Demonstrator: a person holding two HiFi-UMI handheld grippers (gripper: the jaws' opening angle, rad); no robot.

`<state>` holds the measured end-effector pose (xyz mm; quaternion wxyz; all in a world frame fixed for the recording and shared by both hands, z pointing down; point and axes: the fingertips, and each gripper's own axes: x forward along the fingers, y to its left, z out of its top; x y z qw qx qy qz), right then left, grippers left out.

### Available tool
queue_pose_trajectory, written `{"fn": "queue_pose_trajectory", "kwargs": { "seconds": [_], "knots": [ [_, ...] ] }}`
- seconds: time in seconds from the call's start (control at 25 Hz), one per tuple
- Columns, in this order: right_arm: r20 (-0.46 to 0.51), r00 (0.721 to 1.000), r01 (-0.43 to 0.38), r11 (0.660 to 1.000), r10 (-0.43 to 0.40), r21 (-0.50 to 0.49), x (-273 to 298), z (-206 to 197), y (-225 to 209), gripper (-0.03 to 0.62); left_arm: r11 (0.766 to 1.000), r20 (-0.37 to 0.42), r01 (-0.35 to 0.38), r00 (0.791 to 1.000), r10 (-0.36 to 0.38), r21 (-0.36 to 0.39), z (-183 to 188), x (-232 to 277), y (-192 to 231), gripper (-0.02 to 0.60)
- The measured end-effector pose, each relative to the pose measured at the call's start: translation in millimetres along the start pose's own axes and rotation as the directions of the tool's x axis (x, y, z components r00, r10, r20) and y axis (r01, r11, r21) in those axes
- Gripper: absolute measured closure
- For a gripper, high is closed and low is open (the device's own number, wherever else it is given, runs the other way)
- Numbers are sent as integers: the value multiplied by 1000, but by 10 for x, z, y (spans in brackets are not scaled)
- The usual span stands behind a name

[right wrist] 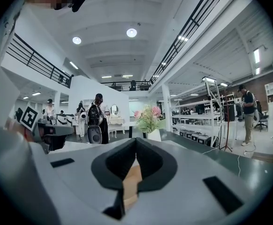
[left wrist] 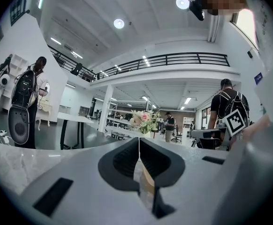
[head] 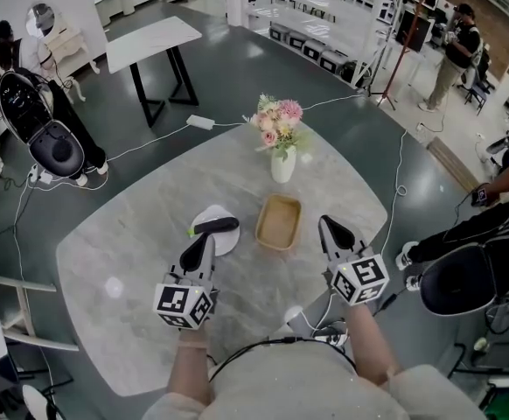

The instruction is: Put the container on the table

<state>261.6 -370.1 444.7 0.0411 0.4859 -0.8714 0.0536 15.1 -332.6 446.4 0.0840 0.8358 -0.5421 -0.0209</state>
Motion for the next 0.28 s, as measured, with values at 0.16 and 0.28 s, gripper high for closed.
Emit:
{"fn": "queue_pose_trajectory", "kwargs": {
  "seconds": [0.16,0.28],
  "knots": [
    [0,1000,-2,1000,2,0,1,2,2,588,1000,-4,6,1000,-6,-1,2,17,-18,572],
    [-5,1000,-2,1000,2,2,-6,1,16,588,1000,-10,10,1000,-10,2,-1,19,-17,572]
  ]
}}
